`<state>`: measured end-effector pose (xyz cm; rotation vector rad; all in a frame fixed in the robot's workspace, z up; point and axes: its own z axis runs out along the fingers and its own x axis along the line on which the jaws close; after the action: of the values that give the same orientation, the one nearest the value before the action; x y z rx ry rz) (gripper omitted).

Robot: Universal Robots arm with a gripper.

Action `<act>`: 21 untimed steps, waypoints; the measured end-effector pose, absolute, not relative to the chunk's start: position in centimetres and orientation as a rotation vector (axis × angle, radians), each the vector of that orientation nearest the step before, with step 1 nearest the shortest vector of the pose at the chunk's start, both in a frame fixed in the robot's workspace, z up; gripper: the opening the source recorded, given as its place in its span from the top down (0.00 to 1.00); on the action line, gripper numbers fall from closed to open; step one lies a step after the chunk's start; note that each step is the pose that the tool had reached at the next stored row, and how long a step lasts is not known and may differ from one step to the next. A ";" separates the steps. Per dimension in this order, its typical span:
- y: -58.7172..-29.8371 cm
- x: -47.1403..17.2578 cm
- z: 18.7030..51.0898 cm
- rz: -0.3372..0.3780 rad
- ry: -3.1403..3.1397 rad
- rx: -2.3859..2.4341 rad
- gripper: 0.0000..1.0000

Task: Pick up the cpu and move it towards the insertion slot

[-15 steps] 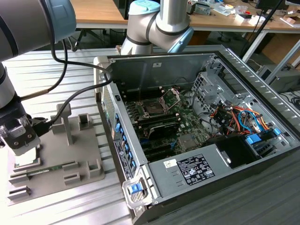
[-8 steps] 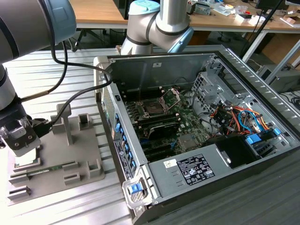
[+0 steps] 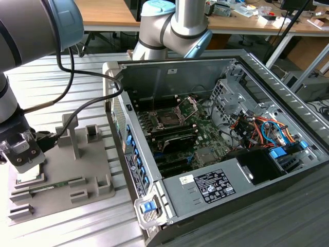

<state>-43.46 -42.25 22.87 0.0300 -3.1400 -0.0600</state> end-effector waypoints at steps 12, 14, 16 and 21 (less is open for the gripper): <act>-42.3 -43.5 22.4 -0.060 -3.140 0.030 0.89; -42.3 -43.5 22.3 -0.060 -3.140 0.030 0.89; -42.3 -43.5 22.3 -0.060 -3.140 0.030 0.89; -42.3 -43.5 22.0 -0.060 -3.140 0.030 0.89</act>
<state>-43.49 -42.31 22.02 0.0299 -3.1400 -0.0600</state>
